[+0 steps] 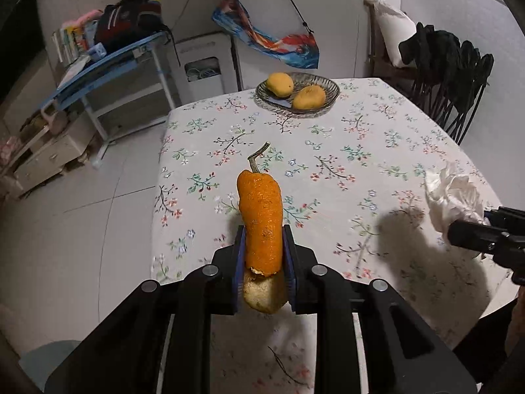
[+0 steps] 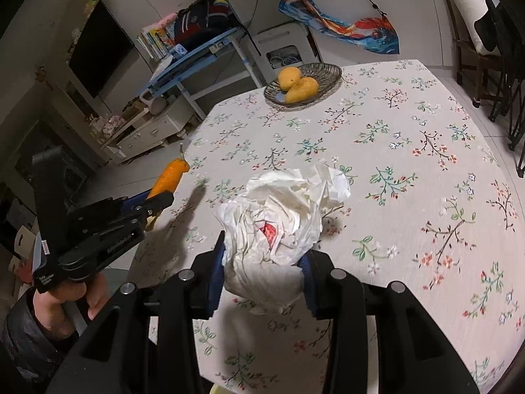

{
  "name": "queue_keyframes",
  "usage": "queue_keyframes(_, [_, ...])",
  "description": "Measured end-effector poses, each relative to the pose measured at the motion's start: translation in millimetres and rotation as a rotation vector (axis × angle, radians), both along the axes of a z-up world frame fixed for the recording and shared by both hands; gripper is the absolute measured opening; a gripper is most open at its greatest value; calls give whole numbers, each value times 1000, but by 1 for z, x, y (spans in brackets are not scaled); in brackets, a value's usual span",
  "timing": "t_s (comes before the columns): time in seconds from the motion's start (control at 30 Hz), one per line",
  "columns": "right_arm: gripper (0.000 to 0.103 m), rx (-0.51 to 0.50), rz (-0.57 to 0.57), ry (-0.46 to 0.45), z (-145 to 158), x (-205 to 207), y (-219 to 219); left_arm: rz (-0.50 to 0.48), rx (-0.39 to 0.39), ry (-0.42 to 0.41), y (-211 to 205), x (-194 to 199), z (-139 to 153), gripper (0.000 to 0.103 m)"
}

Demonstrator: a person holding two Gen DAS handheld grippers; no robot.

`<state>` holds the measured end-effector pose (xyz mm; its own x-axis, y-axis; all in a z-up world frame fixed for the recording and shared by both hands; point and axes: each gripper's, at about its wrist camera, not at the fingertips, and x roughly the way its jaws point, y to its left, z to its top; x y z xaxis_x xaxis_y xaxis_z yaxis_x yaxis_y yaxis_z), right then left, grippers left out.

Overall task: Collect trash
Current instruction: 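Carry the tissue with the right tool while the left tool carries the bread toward the basin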

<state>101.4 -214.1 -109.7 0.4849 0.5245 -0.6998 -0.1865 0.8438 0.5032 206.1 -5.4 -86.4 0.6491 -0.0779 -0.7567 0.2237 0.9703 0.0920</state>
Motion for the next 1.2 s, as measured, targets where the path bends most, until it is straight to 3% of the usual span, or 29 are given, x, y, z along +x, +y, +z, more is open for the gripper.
queue_keyframes(0.53, [41,8,-30,-61,9,-33,-7,0,-16,-55,-18,-68,9,21])
queue_keyframes(1.2, [41,-23,-17,-74,8,-92,-2,-14,-64,-58,-25,-130,-1,21])
